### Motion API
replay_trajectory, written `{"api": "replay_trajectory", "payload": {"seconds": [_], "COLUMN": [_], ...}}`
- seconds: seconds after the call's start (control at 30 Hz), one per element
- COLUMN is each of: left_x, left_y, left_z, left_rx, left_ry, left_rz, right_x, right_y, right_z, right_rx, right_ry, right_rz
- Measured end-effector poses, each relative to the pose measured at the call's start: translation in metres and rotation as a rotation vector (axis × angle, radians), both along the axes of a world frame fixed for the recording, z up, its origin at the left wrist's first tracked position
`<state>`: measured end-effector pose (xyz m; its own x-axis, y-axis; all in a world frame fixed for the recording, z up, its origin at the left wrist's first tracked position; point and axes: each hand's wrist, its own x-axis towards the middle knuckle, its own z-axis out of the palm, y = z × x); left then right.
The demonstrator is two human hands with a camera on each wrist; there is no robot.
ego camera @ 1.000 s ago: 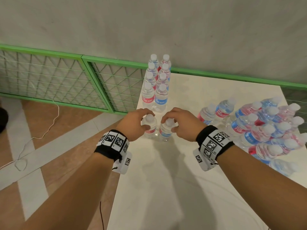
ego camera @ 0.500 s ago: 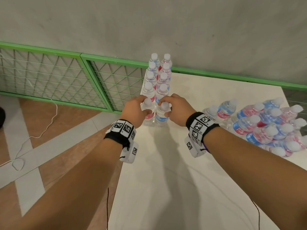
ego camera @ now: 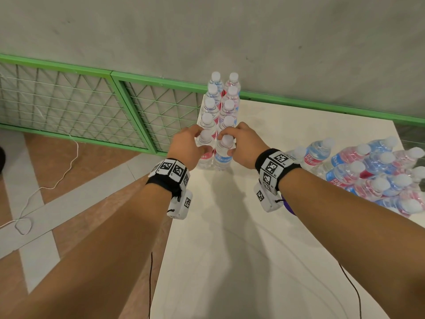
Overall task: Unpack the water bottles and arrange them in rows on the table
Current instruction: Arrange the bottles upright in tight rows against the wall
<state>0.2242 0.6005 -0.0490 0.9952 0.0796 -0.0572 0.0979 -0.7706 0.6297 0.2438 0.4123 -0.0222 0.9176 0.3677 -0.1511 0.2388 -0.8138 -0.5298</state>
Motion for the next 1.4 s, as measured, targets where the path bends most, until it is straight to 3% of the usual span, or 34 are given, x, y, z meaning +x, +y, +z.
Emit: {"api": "replay_trajectory", "payload": {"seconds": [0.73,0.93,1.1,1.27,1.4], "left_x": [-0.016,-0.029,-0.031,-0.022,-0.013], "left_y": [0.003,-0.020,-0.084,-0.154,-0.199], "left_z": [0.007,0.035,0.057,0.045,0.020], "left_rx": [-0.013,-0.177,-0.290,-0.280,-0.132], "left_ry": [0.005,-0.299,-0.493,-0.394,-0.142], "left_rz": [-0.050,0.048,-0.124,-0.278,-0.420], "right_x": [-0.006,-0.034,-0.057,-0.057,-0.039], "right_y": [-0.007,-0.049,-0.120,-0.194,-0.217], "right_z": [0.001,0.022,0.042,0.049,0.041], "right_rx": [0.045,0.154,0.146,-0.007,-0.106], "right_ry": [0.010,-0.064,-0.210,-0.241,-0.090], "right_rz": [-0.016,-0.117,-0.230,-0.405,-0.353]}}
